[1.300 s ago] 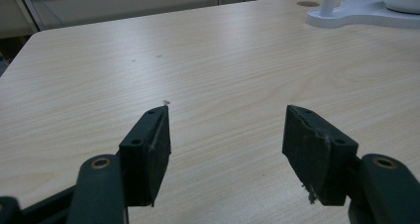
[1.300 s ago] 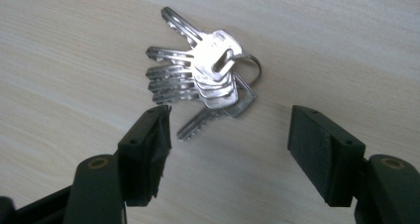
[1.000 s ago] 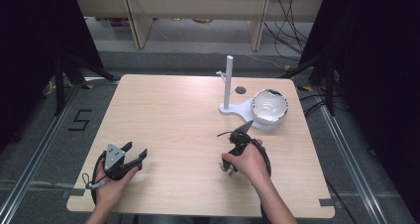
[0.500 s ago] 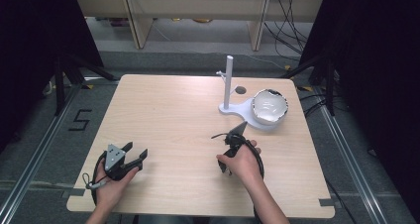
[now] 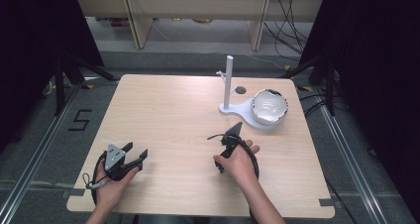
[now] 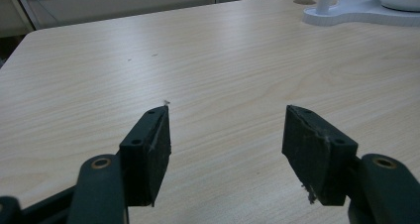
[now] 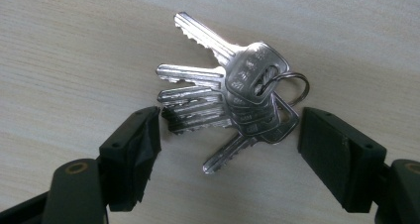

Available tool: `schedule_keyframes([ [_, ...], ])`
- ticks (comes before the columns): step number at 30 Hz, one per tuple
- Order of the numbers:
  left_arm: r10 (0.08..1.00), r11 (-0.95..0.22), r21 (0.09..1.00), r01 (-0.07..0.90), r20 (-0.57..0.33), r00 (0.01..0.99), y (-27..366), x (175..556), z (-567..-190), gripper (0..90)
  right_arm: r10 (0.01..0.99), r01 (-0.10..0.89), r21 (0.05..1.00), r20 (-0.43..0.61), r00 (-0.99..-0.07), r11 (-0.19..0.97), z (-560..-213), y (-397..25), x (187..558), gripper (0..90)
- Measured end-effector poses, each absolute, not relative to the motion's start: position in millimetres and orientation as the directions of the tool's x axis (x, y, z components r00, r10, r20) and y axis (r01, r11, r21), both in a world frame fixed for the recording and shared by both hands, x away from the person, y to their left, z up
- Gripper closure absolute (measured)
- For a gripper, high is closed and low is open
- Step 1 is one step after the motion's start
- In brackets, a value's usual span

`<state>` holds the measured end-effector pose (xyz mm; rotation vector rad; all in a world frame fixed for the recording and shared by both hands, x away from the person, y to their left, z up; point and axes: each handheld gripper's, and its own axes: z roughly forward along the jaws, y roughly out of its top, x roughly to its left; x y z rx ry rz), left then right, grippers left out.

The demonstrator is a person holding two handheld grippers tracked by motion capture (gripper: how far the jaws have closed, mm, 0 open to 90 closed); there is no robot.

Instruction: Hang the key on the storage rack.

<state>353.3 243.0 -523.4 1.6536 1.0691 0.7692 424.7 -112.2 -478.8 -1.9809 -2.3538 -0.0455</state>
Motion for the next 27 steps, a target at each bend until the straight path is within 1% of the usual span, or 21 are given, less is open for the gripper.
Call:
schedule_keyframes([
  [1,0.911,-0.126,0.95,0.287,-0.003,0.412,243,353,-524,35.2,0.985,0.987,0.002,0.061,-0.163,0.163,-480,-111,425,25.4],
  [2,0.911,-0.126,0.95,0.287,-0.003,0.412,243,353,-524,35.2,0.985,0.987,0.002,0.061,-0.163,0.163,-480,-111,425,25.4],
  [3,0.912,-0.124,0.951,0.284,-0.004,0.411,243,353,-524,35.2,0.982,0.983,0.01,0.05,-0.184,0.184,-481,-112,425,25.4],
  [4,0.912,-0.125,0.949,0.289,-0.004,0.409,243,353,-523,35.2,0.985,0.986,-0.02,0.05,-0.162,0.164,-480,-109,427,25.4],
  [7,0.911,-0.123,0.95,0.288,-0.007,0.412,243,353,-523,35.1,0.988,0.988,0.0,0.035,-0.152,0.152,-481,-107,426,25.6],
  [8,0.912,-0.123,0.949,0.291,-0.007,0.411,244,353,-523,35.1,0.985,0.985,-0.009,0.026,-0.171,0.171,-480,-107,426,27.8],
  [11,0.912,-0.124,0.948,0.292,-0.007,0.41,244,353,-523,35.1,0.985,0.985,-0.026,0.031,-0.169,0.17,-479,-108,427,30.1],
  [12,0.912,-0.125,0.949,0.291,-0.006,0.411,244,353,-523,35.1,0.982,0.982,-0.032,0.037,-0.183,0.184,-478,-110,427,35.4],
  [14,0.911,-0.123,0.949,0.29,-0.007,0.411,243,353,-523,35.0,0.982,0.982,-0.024,0.036,-0.185,0.185,-478,-111,426,38.2],
  [15,0.911,-0.123,0.949,0.29,-0.007,0.411,243,353,-523,35.0,0.982,0.982,-0.024,0.036,-0.185,0.185,-478,-111,426,38.2],
  [17,0.911,-0.123,0.948,0.292,-0.009,0.412,244,353,-523,35.0,0.977,0.977,-0.039,0.045,-0.209,0.21,-476,-115,425,43.9],
  [19,0.912,-0.124,0.948,0.294,-0.008,0.411,244,353,-523,35.0,0.975,0.975,-0.019,0.03,-0.221,0.222,-477,-118,423,47.2],
  [20,0.911,-0.125,0.948,0.293,-0.007,0.412,243,353,-523,35.0,0.971,0.971,-0.03,0.034,-0.235,0.236,-475,-120,424,48.5],
  [22,0.911,-0.127,0.948,0.292,-0.005,0.413,243,353,-523,35.1,0.973,0.972,-0.039,0.033,-0.23,0.231,-475,-122,424,49.3],
  [24,0.91,-0.125,0.95,0.287,-0.006,0.415,243,353,-524,35.1,0.976,0.976,-0.037,0.038,-0.214,0.215,-474,-124,425,46.0],
  [26,0.909,-0.126,0.949,0.29,-0.007,0.416,243,353,-524,35.1,0.978,0.981,-0.009,0.072,-0.194,0.195,-473,-122,424,37.8],
  [27,0.91,-0.128,0.948,0.291,-0.005,0.416,243,354,-523,35.1,0.978,0.981,-0.016,0.084,-0.193,0.195,-471,-120,424,35.0],
])
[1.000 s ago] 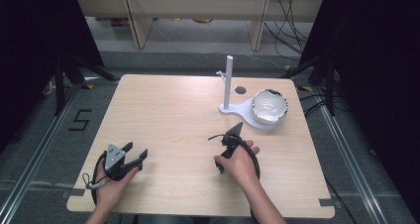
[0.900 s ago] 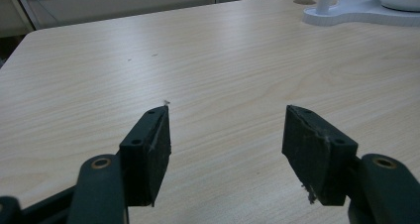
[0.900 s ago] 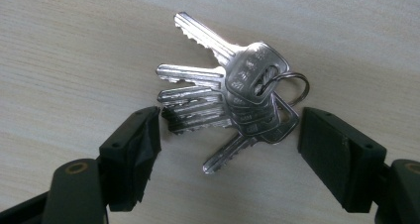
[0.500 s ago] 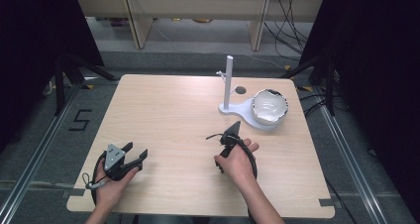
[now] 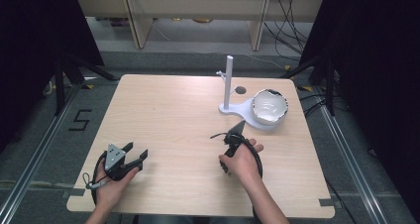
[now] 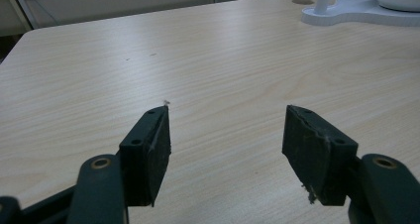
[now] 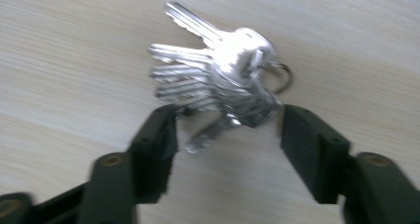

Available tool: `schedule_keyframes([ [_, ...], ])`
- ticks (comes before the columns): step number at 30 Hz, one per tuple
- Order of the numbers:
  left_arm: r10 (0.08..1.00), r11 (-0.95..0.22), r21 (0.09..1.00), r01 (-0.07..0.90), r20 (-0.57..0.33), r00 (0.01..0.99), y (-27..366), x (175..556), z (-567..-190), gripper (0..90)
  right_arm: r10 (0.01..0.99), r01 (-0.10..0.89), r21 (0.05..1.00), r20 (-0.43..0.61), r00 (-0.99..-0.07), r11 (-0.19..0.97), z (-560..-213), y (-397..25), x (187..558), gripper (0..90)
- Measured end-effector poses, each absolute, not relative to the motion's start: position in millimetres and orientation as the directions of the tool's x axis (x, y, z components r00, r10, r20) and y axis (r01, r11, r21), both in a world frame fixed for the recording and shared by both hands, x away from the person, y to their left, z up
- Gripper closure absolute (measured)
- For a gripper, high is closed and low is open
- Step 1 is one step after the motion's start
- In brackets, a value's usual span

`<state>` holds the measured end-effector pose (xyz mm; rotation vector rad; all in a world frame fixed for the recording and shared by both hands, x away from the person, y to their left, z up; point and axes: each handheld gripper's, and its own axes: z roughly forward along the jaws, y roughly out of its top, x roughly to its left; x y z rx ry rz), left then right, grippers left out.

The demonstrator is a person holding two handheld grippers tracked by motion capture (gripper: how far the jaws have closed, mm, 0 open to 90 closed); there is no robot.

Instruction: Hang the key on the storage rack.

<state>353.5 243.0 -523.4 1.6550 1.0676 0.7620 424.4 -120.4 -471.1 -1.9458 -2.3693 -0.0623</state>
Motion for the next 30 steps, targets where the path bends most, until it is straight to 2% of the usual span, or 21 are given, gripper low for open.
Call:
schedule_keyframes([
  [3,0.909,-0.127,0.949,0.29,-0.006,0.416,243,353,-523,35.1,0.975,0.978,-0.005,0.079,-0.208,0.209,-470,-116,424,31.6],
  [4,0.91,-0.125,0.948,0.292,-0.007,0.415,243,353,-523,35.1,0.961,0.962,0.024,0.057,-0.272,0.271,-472,-116,426,29.3],
  [6,0.91,-0.126,0.948,0.293,-0.007,0.414,243,353,-523,35.0,0.98,0.981,-0.016,0.056,-0.192,0.193,-473,-110,426,29.0],
  [9,0.91,-0.12,0.948,0.295,-0.014,0.414,244,353,-523,35.0,0.98,0.981,0.009,0.054,-0.192,0.192,-476,-110,427,28.7],
  [10,0.91,-0.118,0.949,0.294,-0.015,0.415,243,353,-523,35.0,0.982,0.983,-0.013,0.047,-0.184,0.185,-476,-109,429,28.6],
  [13,0.908,-0.121,0.949,0.29,-0.013,0.419,243,353,-524,35.0,0.984,0.985,0.003,0.035,-0.175,0.175,-477,-108,429,28.7],
  [14,0.908,-0.123,0.948,0.293,-0.012,0.418,243,353,-523,35.0,0.979,0.979,0.012,0.021,-0.204,0.204,-478,-109,429,28.8],
  [16,0.909,-0.123,0.947,0.295,-0.012,0.417,243,353,-523,35.0,0.986,0.986,0.0,0.009,-0.168,0.168,-478,-105,429,28.8],
  [22,0.909,-0.124,0.947,0.296,-0.012,0.417,243,353,-523,35.0,0.983,0.983,0.007,-0.032,-0.183,0.183,-480,-104,429,29.6],
  [23,0.909,-0.123,0.947,0.296,-0.012,0.417,243,353,-523,35.0,0.982,0.983,0.001,-0.036,-0.185,0.185,-478,-105,429,34.2],
  [25,0.909,-0.123,0.947,0.297,-0.013,0.417,243,353,-523,35.0,0.972,0.973,0.017,-0.042,-0.23,0.231,-479,-109,430,38.0],
  [26,0.908,-0.12,0.949,0.292,-0.015,0.419,243,353,-523,35.0,0.977,0.978,-0.01,-0.035,-0.209,0.209,-477,-108,430,39.5],
  [30,0.909,-0.122,0.947,0.296,-0.014,0.417,243,353,-523,35.0,0.971,0.972,-0.012,-0.048,-0.234,0.233,-477,-111,430,43.0],
])
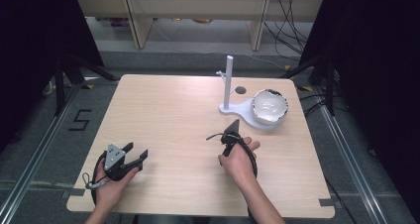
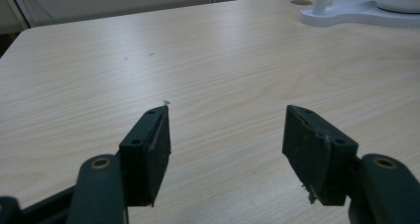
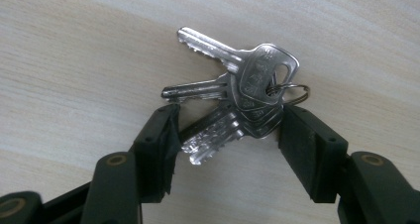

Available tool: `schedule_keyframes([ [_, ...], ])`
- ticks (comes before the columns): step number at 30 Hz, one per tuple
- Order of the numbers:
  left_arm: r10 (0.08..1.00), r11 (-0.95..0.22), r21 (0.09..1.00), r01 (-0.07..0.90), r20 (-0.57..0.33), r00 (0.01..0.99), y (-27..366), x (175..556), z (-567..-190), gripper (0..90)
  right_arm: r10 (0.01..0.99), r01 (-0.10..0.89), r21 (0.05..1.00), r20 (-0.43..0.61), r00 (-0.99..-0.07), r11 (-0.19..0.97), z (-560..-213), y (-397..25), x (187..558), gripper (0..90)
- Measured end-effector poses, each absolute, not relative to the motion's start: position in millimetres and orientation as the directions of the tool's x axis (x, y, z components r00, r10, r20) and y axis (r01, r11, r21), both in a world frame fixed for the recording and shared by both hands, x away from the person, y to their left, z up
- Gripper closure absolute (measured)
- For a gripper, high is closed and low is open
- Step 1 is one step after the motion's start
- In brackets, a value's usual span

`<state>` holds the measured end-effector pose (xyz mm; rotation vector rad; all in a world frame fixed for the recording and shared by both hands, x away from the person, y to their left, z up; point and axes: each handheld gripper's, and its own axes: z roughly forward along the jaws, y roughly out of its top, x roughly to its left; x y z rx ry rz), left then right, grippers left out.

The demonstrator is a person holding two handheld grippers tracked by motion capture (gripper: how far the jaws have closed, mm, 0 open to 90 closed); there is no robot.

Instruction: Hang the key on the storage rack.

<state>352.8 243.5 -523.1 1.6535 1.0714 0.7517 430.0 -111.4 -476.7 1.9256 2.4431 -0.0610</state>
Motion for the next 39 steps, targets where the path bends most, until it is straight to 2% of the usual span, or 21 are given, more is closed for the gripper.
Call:
schedule_keyframes([
  [2,0.909,-0.122,0.947,0.296,-0.014,0.417,243,353,-523,35.0,0.968,0.969,-0.01,-0.046,-0.245,0.245,-477,-112,430,43.4],
  [4,0.908,-0.117,0.949,0.292,-0.017,0.418,244,353,-523,34.9,0.961,0.962,-0.009,-0.045,-0.273,0.273,-477,-115,428,55.6],
  [5,0.909,-0.117,0.949,0.293,-0.017,0.417,244,353,-523,34.9,0.954,0.955,-0.012,-0.039,-0.297,0.296,-475,-117,428,55.9],
  [8,0.909,-0.122,0.947,0.296,-0.014,0.417,243,353,-523,34.9,0.959,0.959,-0.007,-0.036,-0.282,0.282,-476,-123,428,53.4],
  [10,0.907,-0.122,0.949,0.292,-0.013,0.42,243,353,-523,35.0,0.957,0.957,-0.024,-0.021,-0.289,0.289,-476,-127,429,56.0],
  [12,0.908,-0.12,0.949,0.292,-0.015,0.42,243,353,-523,35.0,0.958,0.959,0.004,-0.022,-0.285,0.285,-476,-130,429,59.1],
  [13,0.908,-0.119,0.949,0.292,-0.015,0.419,243,353,-523,35.0,0.956,0.957,0.005,-0.023,-0.291,0.291,-475,-131,429,59.4],
  [14,0.908,-0.118,0.949,0.293,-0.016,0.419,243,353,-524,34.9,0.931,0.93,0.039,-0.03,-0.364,0.365,-477,-136,430,58.8],
  [15,0.908,-0.117,0.949,0.293,-0.017,0.418,243,353,-523,34.9,0.948,0.949,0.007,-0.015,-0.317,0.317,-475,-132,429,56.1],
  [17,0.908,-0.117,0.949,0.294,-0.018,0.418,243,354,-524,34.9,0.948,0.948,0.01,-0.009,-0.317,0.317,-475,-132,430,53.8],
  [18,0.908,-0.116,0.949,0.294,-0.018,0.418,243,354,-524,34.9,0.948,0.947,0.052,-0.017,-0.317,0.317,-475,-130,430,51.8],
  [23,0.908,-0.114,0.949,0.293,-0.021,0.419,244,354,-524,34.9,0.926,0.924,0.05,-0.014,-0.378,0.378,-476,-127,433,52.5],
  [26,0.906,-0.113,0.95,0.291,-0.022,0.422,244,354,-524,34.8,0.917,0.915,0.056,-0.027,-0.398,0.399,-476,-126,434,55.5],
  [30,0.905,-0.114,0.95,0.291,-0.022,0.425,244,354,-524,34.7,0.878,0.876,0.067,-0.025,-0.477,0.478,-477,-127,436,68.5],
  [32,0.905,-0.113,0.95,0.291,-0.023,0.424,244,354,-524,34.7,0.885,0.883,0.053,-0.024,-0.465,0.466,-476,-125,435,70.5],
  [34,0.905,-0.113,0.95,0.292,-0.023,0.425,244,354,-524,34.7,0.866,0.865,0.048,-0.018,-0.5,0.5,-476,-126,436,74.7],
  [36,0.905,-0.113,0.95,0.292,-0.023,0.425,244,354,-524,34.8,0.873,0.872,0.031,-0.018,-0.488,0.488,-476,-125,437,74.5],
  [39,0.906,-0.115,0.948,0.297,-0.023,0.423,244,354,-523,34.7,0.865,0.864,0.037,-0.04,-0.5,0.502,-476,-126,439,62.1],
])
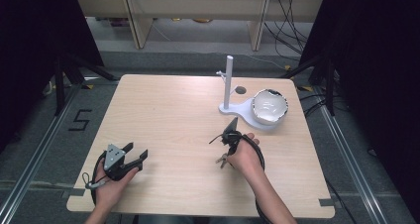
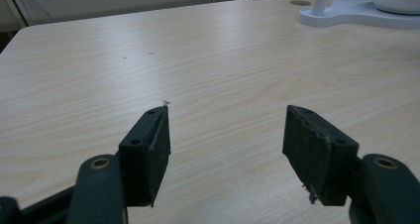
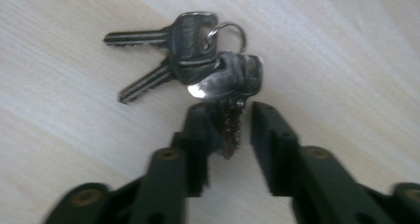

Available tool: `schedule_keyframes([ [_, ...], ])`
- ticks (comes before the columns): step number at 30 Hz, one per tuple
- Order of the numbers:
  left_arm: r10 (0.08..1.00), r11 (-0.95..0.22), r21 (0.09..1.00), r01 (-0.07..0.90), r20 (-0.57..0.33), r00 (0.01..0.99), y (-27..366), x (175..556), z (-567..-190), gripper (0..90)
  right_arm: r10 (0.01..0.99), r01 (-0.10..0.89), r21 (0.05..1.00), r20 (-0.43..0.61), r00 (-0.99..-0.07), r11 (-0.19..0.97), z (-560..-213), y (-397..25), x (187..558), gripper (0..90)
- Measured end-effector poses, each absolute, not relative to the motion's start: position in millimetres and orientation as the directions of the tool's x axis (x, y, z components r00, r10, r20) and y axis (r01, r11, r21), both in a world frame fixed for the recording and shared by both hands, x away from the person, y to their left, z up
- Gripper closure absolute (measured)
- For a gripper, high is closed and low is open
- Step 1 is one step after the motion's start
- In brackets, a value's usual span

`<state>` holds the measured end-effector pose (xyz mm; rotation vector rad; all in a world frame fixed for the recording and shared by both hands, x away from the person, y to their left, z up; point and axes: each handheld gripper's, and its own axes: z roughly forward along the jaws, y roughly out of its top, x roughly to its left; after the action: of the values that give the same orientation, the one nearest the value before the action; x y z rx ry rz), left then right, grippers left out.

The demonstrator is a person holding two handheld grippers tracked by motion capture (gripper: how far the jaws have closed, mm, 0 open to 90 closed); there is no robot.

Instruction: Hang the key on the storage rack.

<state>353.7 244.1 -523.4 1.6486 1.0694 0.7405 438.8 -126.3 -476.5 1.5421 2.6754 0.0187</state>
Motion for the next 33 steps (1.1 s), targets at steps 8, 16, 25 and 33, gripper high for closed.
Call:
schedule_keyframes([
  [8,0.905,-0.114,0.948,0.298,-0.025,0.425,245,354,-523,34.6,0.844,0.84,0.081,-0.032,-0.535,0.536,-477,-123,446,51.0],
  [16,0.904,-0.112,0.948,0.299,-0.028,0.426,245,354,-523,34.4,0.834,0.829,0.1,-0.025,-0.551,0.55,-475,-116,449,45.1],
  [25,0.904,-0.114,0.947,0.301,-0.026,0.426,245,354,-523,34.5,0.814,0.807,0.114,-0.023,-0.581,0.579,-478,-117,454,50.0],
  [33,0.902,-0.117,0.947,0.3,-0.025,0.43,245,354,-523,34.5,0.782,0.779,0.076,-0.013,-0.623,0.622,-477,-113,451,67.0],
])
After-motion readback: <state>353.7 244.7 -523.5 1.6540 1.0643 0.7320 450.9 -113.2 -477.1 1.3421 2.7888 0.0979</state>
